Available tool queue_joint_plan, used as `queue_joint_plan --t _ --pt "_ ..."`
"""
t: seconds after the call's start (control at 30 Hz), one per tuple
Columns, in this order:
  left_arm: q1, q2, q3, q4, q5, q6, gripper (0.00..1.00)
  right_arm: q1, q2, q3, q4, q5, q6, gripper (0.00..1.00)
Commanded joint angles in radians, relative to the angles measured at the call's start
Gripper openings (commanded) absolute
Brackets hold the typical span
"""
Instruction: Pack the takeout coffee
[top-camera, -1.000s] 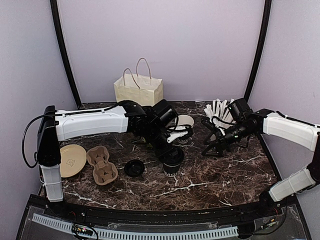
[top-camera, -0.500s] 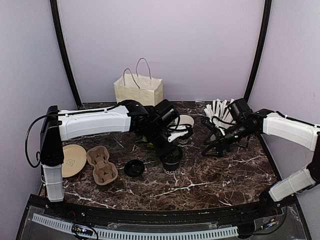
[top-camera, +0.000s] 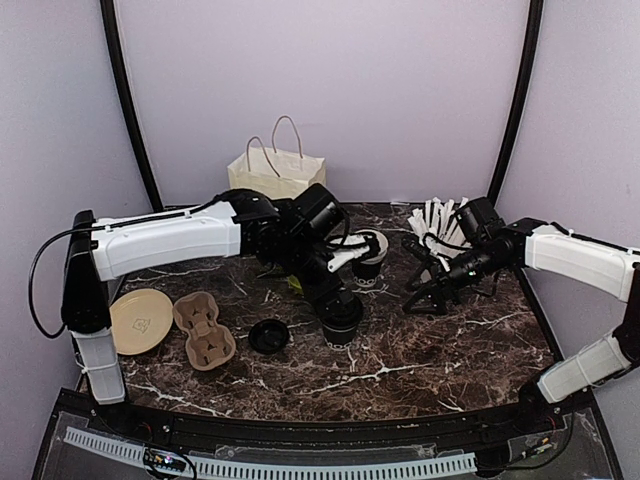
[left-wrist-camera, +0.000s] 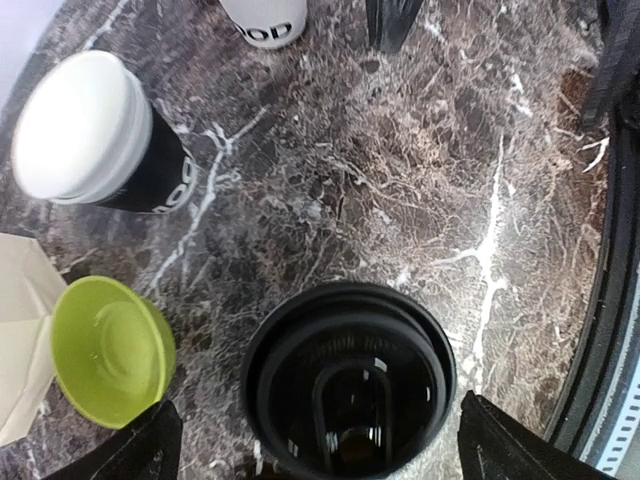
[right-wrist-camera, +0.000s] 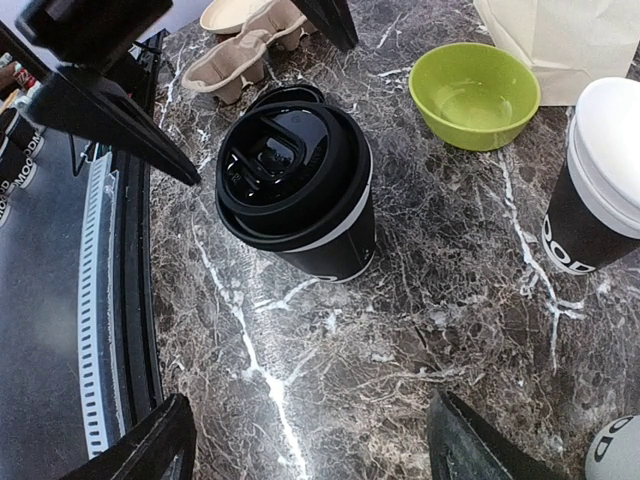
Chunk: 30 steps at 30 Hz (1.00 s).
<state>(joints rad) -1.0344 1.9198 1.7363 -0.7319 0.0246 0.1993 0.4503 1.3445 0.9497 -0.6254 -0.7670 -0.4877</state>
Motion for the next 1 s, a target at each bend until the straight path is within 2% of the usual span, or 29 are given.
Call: queue_joint_plan --t 0.0,0.1,0.2,0.23,0.37,0.5,0.63,0.7,0.8,0.97 --pt "-0.003 -0.144 -0.041 0.006 -0.013 0.014 0.99 -0.005 0.013 0.024 0.005 -0.024 0.010 0.80" --pt "0.001 -0.172 -0.065 0.018 -0.062 -0.010 0.99 -0.004 0.024 0.045 0.000 -0.021 0.026 0.79" --pt "0.037 -0.205 -0.088 0.038 -0.061 -0.115 0.97 0.001 0.045 0.082 0.030 0.029 0.090 0.74" --pt "0.069 -0.223 -0.108 0.047 -0.050 -0.188 0.93 0.005 0.059 0.101 0.036 0.034 0.116 0.73" --pt "0.176 -0.314 -0.265 0.202 0.115 -0.412 0.79 0.038 0.148 0.188 0.047 0.023 0.206 0.62" --pt "0.211 -0.386 -0.427 0.360 0.230 -0.565 0.71 0.083 0.254 0.231 0.051 -0.016 0.280 0.48" --pt "0.237 -0.432 -0.574 0.522 0.324 -0.713 0.66 0.094 0.308 0.230 0.080 -0.051 0.343 0.38" --pt "0.250 -0.438 -0.637 0.635 0.371 -0.777 0.60 0.095 0.331 0.234 0.083 -0.068 0.356 0.36" --pt "0.257 -0.422 -0.696 0.707 0.419 -0.839 0.50 0.098 0.353 0.242 0.081 -0.101 0.361 0.35" --pt "0.260 -0.381 -0.721 0.773 0.450 -0.865 0.44 0.109 0.370 0.241 0.081 -0.119 0.366 0.36"
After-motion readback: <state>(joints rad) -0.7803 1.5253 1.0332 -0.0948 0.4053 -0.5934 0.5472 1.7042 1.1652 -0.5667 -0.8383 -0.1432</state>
